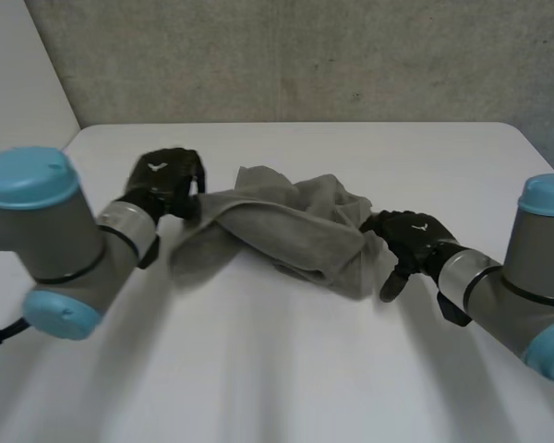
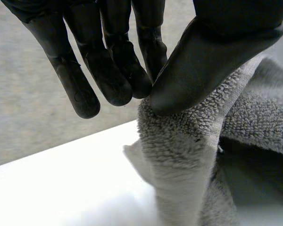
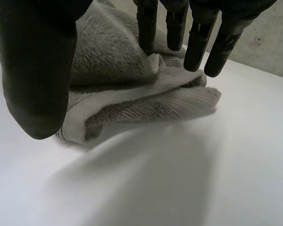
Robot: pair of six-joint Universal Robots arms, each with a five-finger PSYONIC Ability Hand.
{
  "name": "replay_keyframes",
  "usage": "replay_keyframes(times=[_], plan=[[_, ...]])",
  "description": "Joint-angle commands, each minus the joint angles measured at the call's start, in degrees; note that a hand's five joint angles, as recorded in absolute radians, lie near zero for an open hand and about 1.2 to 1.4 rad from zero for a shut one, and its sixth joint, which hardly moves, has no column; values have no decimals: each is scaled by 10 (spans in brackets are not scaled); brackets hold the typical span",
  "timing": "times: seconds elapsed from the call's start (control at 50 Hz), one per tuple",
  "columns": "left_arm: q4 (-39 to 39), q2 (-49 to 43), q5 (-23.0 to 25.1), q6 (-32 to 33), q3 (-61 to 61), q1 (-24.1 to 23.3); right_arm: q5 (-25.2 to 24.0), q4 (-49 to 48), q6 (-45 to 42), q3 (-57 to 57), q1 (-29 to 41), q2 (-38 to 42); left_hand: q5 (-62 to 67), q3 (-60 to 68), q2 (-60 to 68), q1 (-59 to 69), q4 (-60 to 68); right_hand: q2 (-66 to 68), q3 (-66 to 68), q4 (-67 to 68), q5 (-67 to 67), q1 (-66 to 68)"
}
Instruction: Fold the towel.
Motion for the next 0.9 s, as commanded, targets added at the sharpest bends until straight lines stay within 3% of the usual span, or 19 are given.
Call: replay_keyframes(times=[0.02, 0.18, 0.22, 0.24, 0.28, 0.38, 0.68, 0.72, 0.74, 0.78, 0.82, 0.9], plan=[[2, 23, 2, 0, -42, 33, 31, -7, 0, -23, 29, 18, 75, 37, 31, 85, 24, 18, 13, 13, 2, 11], [4, 20, 1, 3, -77, 30, 72, -39, 5, -47, 63, 40, 75, 37, 31, 85, 24, 20, 15, 14, 4, 13], [4, 19, 2, 4, -84, 29, 82, -41, 8, -64, 73, 49, -87, -125, -131, -77, -138, 21, 17, 16, 6, 15], [4, 19, 2, 4, -84, 29, 82, -41, 8, -65, 73, 49, -88, -126, -132, -78, -139, 21, 17, 16, 6, 15], [4, 20, 2, 5, -92, 24, 86, -41, 6, -88, 80, 60, -411, -449, -455, -401, -462, 25, 20, 19, 9, 18], [4, 25, 3, 5, -109, 22, 86, -33, -1, -141, 97, 81, -516, -555, -561, -507, -568, 45, 40, 40, 29, 38], [5, 39, -3, 4, -121, -20, 86, 116, -54, -335, 104, 212, -587, -626, -632, -578, -638, 277, 272, 272, 261, 270], [8, 29, -3, 6, -109, -28, 83, 130, -54, -357, 105, 225, -587, -626, -632, -578, -638, 396, 391, 391, 380, 389], [8, 29, -3, 6, -109, -28, 83, 131, -54, -357, 105, 225, -587, -626, -632, -578, -638, 396, 392, 391, 381, 390], [14, 18, -4, 6, -100, -33, 79, 133, -52, -360, 105, 220, -586, -624, -630, -576, -637, 570, 566, 565, 555, 564], [26, -10, -6, 6, -82, -37, 79, 133, -51, -358, 104, 214, -579, -617, -623, -569, -630, 632, 628, 627, 617, 626], [34, -35, -6, 7, -63, -39, 77, 132, -47, -344, 100, 188, -572, -611, -616, -563, -623, 633, 628, 628, 617, 627]])
